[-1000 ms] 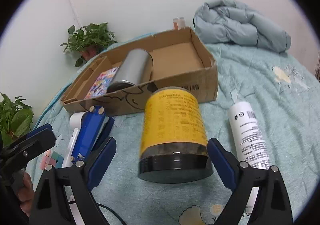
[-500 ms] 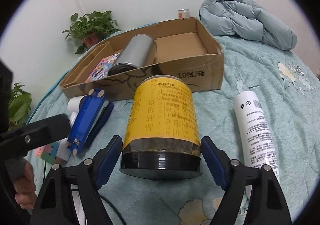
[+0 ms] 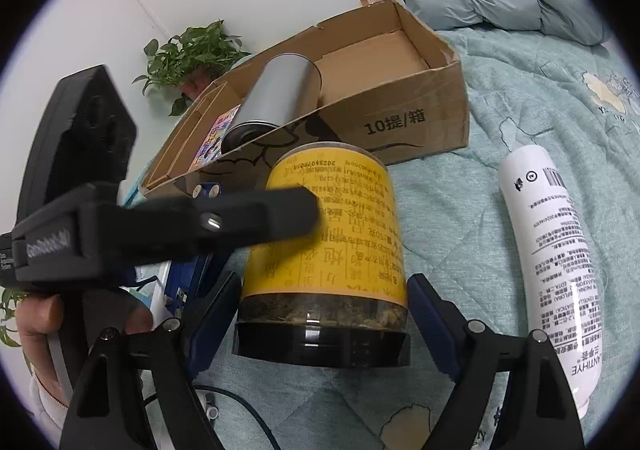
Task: Organize rigid objects
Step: 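Grasp the yellow-labelled jar with both grippers, then carry the yellow jar into the box and set it beside the silver canister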
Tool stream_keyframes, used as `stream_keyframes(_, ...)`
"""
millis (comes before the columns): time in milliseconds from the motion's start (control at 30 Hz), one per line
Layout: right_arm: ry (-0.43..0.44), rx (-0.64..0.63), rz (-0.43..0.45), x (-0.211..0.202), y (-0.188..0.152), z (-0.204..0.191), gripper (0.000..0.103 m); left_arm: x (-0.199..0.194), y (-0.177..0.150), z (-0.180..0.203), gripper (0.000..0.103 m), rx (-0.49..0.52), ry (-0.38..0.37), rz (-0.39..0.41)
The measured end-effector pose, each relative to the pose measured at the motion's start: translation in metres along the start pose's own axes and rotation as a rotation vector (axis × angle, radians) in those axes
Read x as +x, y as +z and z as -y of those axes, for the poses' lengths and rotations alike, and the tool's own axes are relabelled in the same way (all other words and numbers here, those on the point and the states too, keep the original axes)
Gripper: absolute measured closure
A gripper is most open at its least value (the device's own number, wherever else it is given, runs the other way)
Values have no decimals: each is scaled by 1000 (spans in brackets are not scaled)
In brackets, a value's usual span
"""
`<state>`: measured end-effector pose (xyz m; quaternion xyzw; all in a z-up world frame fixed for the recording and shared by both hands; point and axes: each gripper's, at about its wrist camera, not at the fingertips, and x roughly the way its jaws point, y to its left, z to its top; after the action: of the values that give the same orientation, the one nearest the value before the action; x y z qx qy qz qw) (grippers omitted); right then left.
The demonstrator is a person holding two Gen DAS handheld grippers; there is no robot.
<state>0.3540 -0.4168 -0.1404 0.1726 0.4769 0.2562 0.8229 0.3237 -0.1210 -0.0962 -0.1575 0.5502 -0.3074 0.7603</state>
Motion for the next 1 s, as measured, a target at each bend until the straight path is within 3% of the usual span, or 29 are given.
stream_keyframes(233,-1,-49,-17,-1,-6,-11,18,-6,-17,-1,19,-12,-18,9)
stream_keyframes(433,77,-63,-57,-14,-17,-25,18,-40,-47,-7,23,-71,-18,37)
stream_keyframes(567,104,-69,-100,-8,-29,-29,17,-37,-59,-21,23,-116,-30,15)
stream_keyframes(667,126,-36,-119,1,-28,-24,16,-38,-59,-24,23,-114,-45,32)
stream_keyframes(833,84,-48,-116,4,-28,-31,16,-38,-57,-24,23,-104,-44,33)
stream_keyframes(1000,77,-65,-68,-3,-21,-38,16,-54,-51,-14,24,-63,-36,77)
